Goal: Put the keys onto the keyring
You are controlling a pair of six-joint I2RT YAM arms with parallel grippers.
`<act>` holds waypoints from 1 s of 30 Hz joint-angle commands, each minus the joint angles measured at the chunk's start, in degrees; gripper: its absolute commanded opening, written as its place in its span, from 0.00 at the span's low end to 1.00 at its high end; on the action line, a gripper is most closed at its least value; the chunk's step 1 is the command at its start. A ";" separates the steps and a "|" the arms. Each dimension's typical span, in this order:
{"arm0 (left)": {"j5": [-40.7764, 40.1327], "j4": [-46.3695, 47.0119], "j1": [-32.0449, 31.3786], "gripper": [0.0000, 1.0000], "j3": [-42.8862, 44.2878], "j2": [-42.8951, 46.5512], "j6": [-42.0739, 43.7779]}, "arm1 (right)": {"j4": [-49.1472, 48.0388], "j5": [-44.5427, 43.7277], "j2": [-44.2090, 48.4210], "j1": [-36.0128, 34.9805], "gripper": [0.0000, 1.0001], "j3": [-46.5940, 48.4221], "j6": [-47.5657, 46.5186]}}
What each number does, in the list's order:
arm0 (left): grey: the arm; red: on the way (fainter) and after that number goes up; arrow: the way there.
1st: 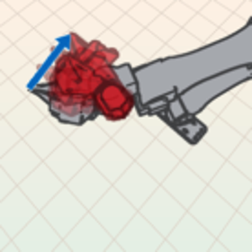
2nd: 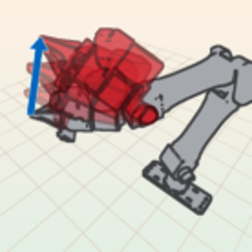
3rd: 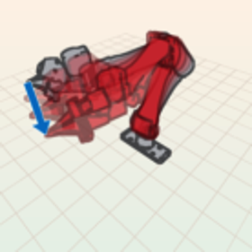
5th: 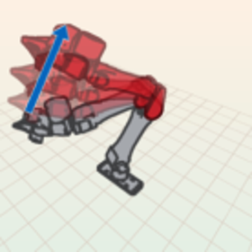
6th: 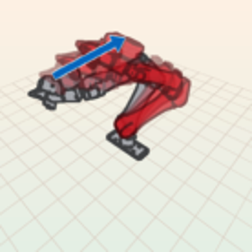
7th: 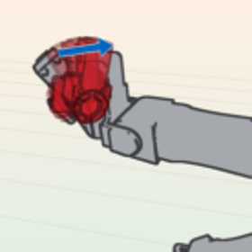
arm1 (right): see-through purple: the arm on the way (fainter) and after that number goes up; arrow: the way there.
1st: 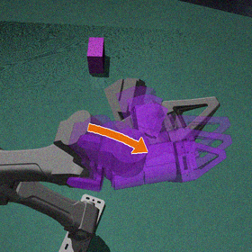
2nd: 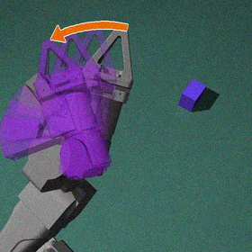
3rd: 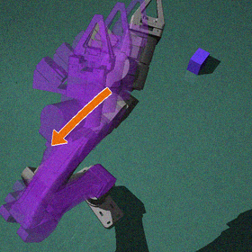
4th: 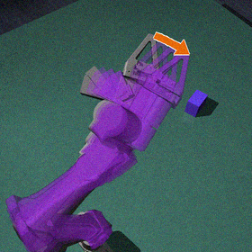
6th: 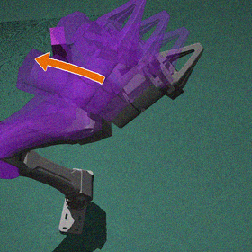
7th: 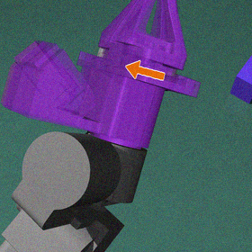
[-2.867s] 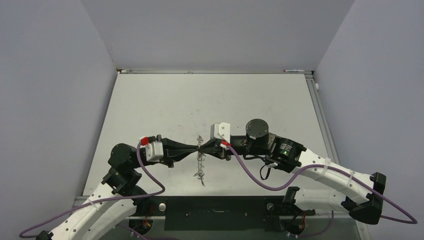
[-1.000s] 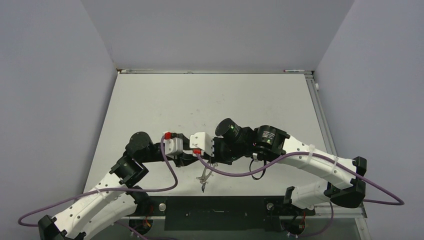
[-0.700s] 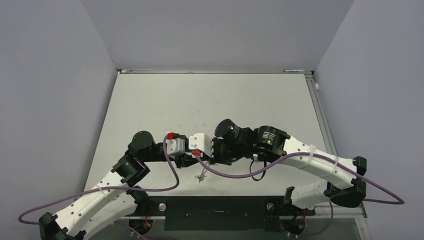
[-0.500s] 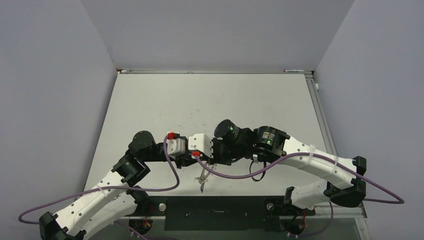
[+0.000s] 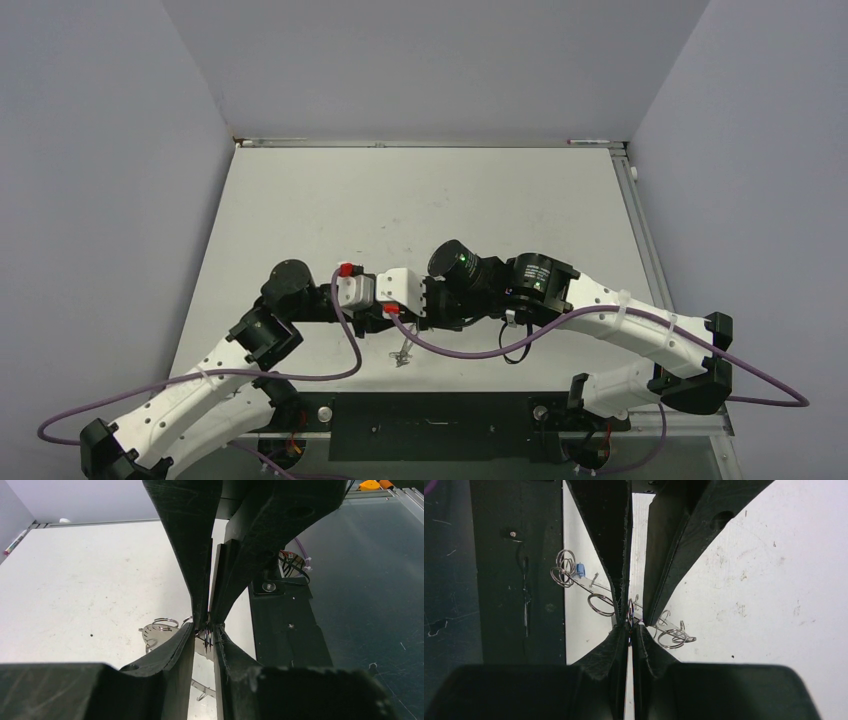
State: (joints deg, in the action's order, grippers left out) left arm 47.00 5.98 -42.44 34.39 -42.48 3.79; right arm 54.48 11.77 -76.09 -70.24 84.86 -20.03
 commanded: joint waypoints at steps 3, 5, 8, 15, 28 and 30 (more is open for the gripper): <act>2.29 0.79 -0.76 0.13 3.04 -0.91 -1.14 | -4.23 -0.79 0.52 -0.66 0.05 1.31 -0.28; 2.34 0.63 -0.80 0.07 3.07 -1.11 -1.34 | -4.71 -0.64 0.81 -0.67 0.05 1.01 -0.27; 2.67 0.61 -1.06 0.00 3.05 -1.03 -1.16 | -5.71 -1.01 1.36 -0.78 0.05 0.54 -0.27; 0.57 -0.66 -0.69 0.00 3.75 0.96 -0.26 | -11.00 -1.12 4.65 -0.86 0.06 -2.50 -0.17; 0.84 9.27 2.86 0.00 1.18 5.18 -7.25 | -29.79 -6.22 21.33 -0.71 0.46 -15.28 3.08; 2.57 13.14 3.40 0.00 0.24 6.03 -10.60 | -33.77 -3.91 25.45 -0.68 0.46 -19.09 4.17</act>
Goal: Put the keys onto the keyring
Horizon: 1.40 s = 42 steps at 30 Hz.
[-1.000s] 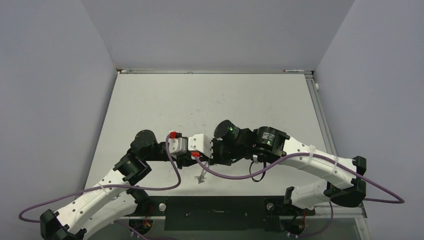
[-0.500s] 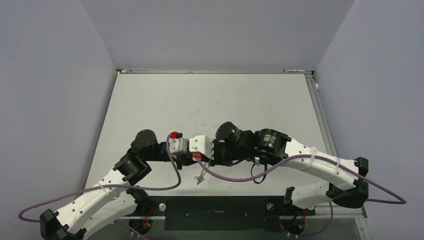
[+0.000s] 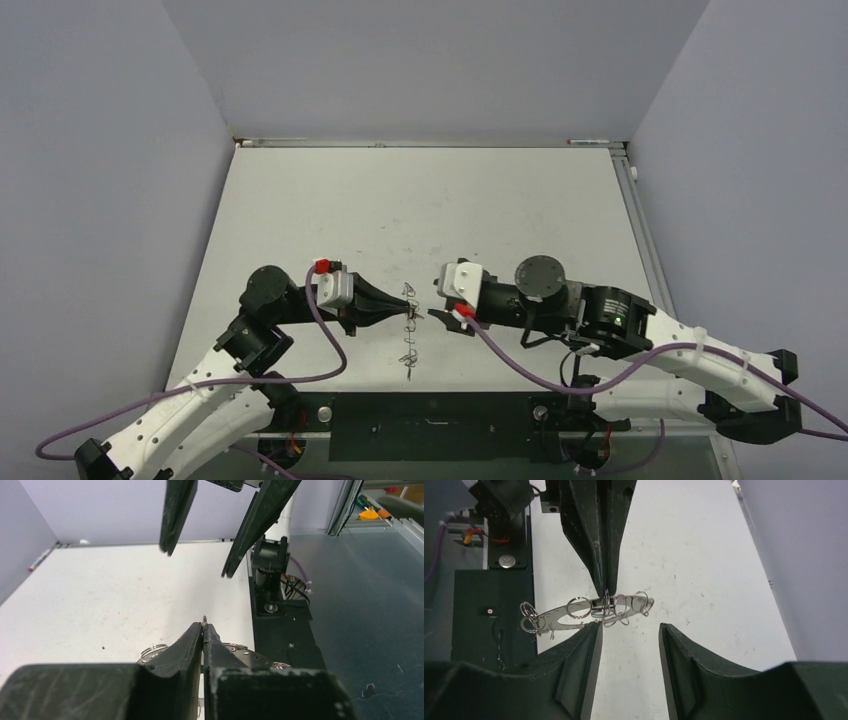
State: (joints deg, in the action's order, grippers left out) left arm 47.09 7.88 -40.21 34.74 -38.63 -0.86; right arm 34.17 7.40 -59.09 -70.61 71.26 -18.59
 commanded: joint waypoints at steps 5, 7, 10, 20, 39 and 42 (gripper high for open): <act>5.18 18.49 2.49 0.00 -1.24 2.76 -10.60 | -17.88 5.68 12.74 -0.27 0.43 -10.39 4.85; 5.92 19.56 2.59 0.00 -1.38 2.77 -11.28 | -17.90 6.15 12.04 -0.32 0.41 -10.62 5.13; 6.66 19.89 2.59 0.00 -1.52 3.07 -11.69 | -18.32 5.39 10.29 -0.25 0.39 -10.75 5.00; 7.55 20.09 2.59 0.00 -1.90 4.00 -11.71 | -19.13 10.62 5.85 -0.30 0.27 -8.98 3.47; 6.24 18.52 2.59 0.00 -1.78 4.35 -10.39 | -17.70 14.57 3.36 -0.32 0.24 -7.23 3.31; 6.17 18.33 2.59 0.00 -1.78 4.44 -10.26 | -17.51 14.49 2.74 -0.29 0.20 -6.83 3.21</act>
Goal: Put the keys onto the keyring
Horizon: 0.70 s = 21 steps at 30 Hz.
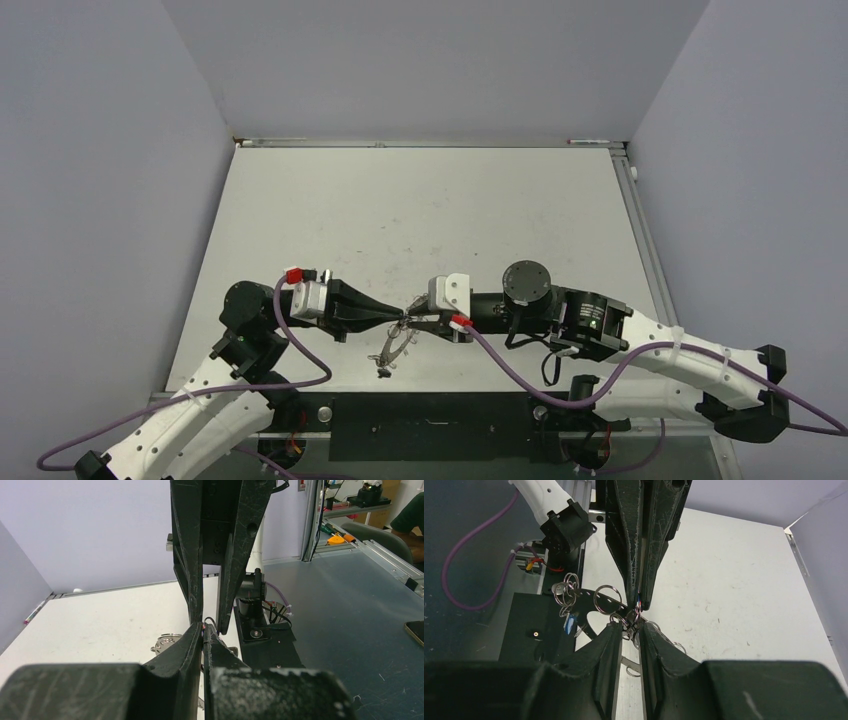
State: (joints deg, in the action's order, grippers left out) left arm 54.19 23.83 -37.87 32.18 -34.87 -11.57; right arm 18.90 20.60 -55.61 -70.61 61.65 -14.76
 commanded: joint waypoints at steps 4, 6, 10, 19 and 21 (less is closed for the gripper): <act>-1.01 2.30 0.25 0.00 0.77 0.77 0.56 | -2.11 0.81 -1.14 -0.29 0.16 3.00 -0.70; -1.06 2.21 0.25 0.00 0.76 0.77 0.59 | -2.18 0.53 -1.21 -0.30 0.09 3.08 -0.79; -1.66 1.89 0.25 0.00 0.91 0.94 0.83 | -1.86 0.62 -0.92 -0.24 0.05 2.89 -0.88; -4.99 1.32 0.67 0.00 0.86 2.46 1.45 | -4.25 -0.55 0.25 -0.23 0.05 -0.01 0.57; -5.83 1.31 0.98 0.00 0.85 2.77 1.47 | -5.44 -0.72 0.61 -0.19 0.05 -1.20 1.21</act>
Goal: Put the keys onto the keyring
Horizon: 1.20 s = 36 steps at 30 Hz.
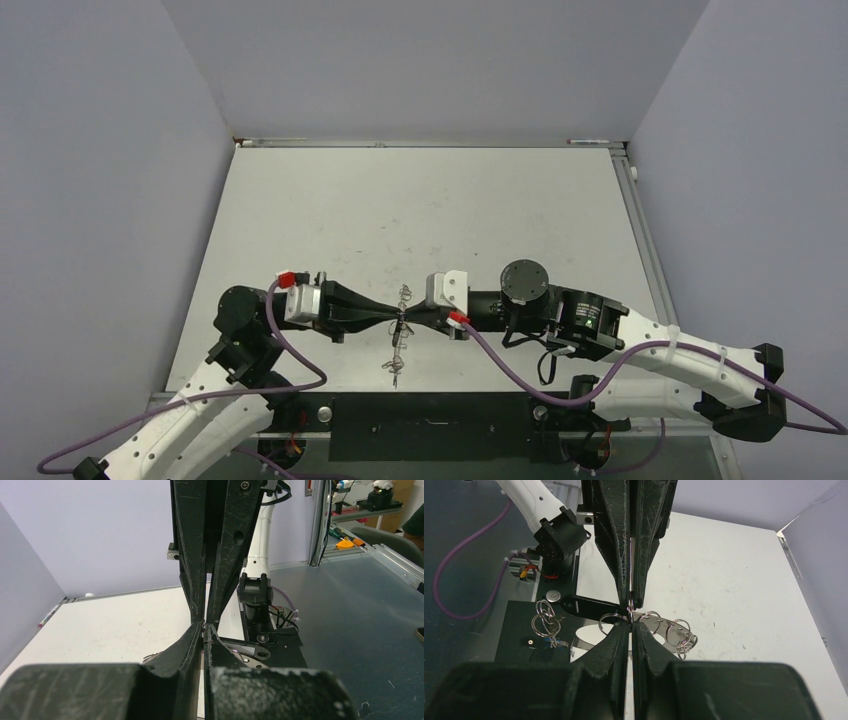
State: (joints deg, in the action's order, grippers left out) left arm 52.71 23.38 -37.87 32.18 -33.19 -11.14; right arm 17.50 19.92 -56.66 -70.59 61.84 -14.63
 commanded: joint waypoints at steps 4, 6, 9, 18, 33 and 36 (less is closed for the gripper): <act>-6.48 1.89 1.52 0.00 0.69 1.78 0.94 | -5.79 -0.28 2.12 -0.25 0.05 -3.33 2.23; -7.33 1.94 1.72 0.00 0.60 2.05 1.01 | -6.25 -0.64 2.36 -0.17 0.05 -4.15 2.69; -8.01 1.95 1.98 0.00 0.52 2.44 1.12 | -6.31 -1.01 2.82 -0.10 0.05 -4.85 2.89; -9.24 2.02 2.71 0.00 0.42 3.00 1.21 | -6.33 -0.12 2.97 0.41 0.25 -5.91 3.78; -8.15 2.55 2.80 0.00 0.25 2.71 0.85 | -9.16 -2.04 5.10 0.97 0.36 -3.72 1.69; -7.62 2.80 2.80 0.00 0.16 2.62 0.69 | -8.77 -2.31 3.78 1.22 0.36 -2.47 0.92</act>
State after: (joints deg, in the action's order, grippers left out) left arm 45.01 22.57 -35.42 31.73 -30.63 -10.28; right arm 12.32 18.22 -52.64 -69.91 56.14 -12.23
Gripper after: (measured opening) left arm 0.007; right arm 0.358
